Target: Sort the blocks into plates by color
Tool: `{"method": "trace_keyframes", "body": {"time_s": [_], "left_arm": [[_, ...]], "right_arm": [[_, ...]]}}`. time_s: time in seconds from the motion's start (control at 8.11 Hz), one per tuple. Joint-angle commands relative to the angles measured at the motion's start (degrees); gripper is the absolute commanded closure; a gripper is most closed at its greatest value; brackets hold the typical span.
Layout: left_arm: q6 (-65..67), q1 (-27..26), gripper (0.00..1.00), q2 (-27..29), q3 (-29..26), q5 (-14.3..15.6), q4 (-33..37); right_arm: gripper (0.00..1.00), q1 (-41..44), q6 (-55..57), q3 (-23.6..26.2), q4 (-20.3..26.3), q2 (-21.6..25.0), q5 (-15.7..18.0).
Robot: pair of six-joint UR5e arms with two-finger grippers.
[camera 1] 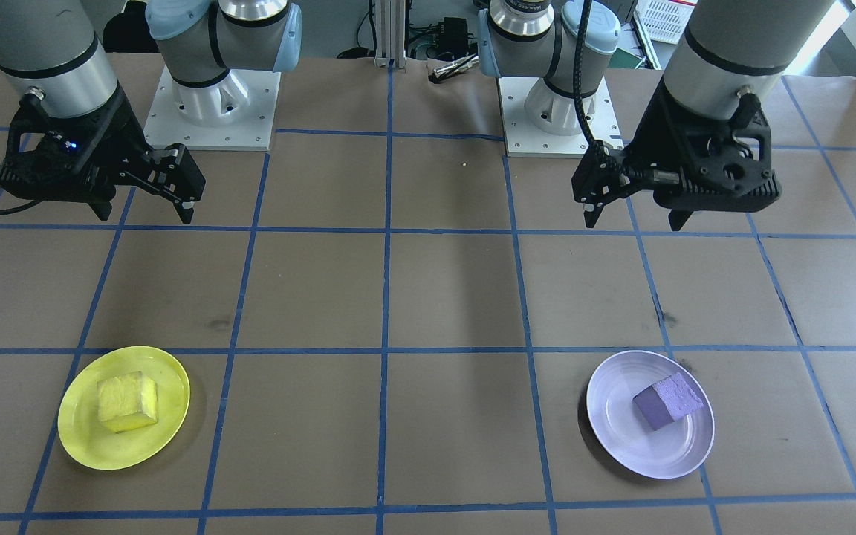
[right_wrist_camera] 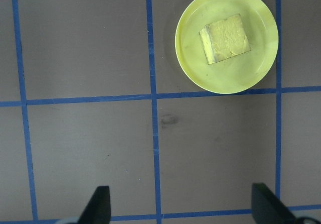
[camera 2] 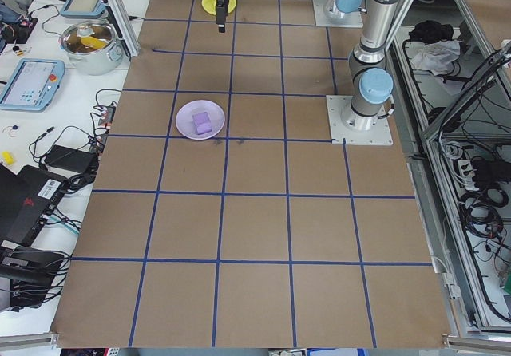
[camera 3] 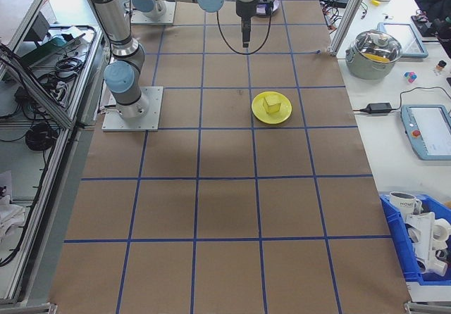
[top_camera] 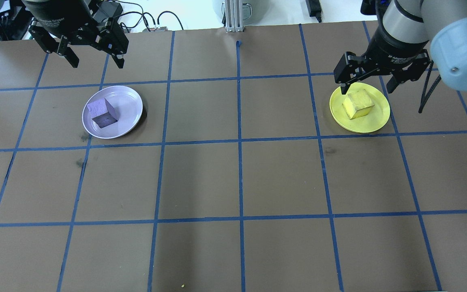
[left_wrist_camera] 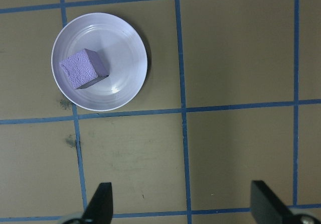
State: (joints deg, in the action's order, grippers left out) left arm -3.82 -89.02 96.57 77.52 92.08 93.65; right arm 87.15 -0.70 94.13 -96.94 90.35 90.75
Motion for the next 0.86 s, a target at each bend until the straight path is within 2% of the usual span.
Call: {"method": "trace_keyframes", "body": {"time_s": [0.0,0.74], "left_arm": [[0.04,-0.19,0.02,-1.57,0.09,0.03,0.04],[-0.49,-0.01,0.00,-0.95,0.27,-1.02,0.13]], "right_arm": [[0.00,-0.05,0.00,0.00,0.08,0.00,0.04],[0.00,-0.05,-0.09,0.00,0.08,0.00,0.04]]}}
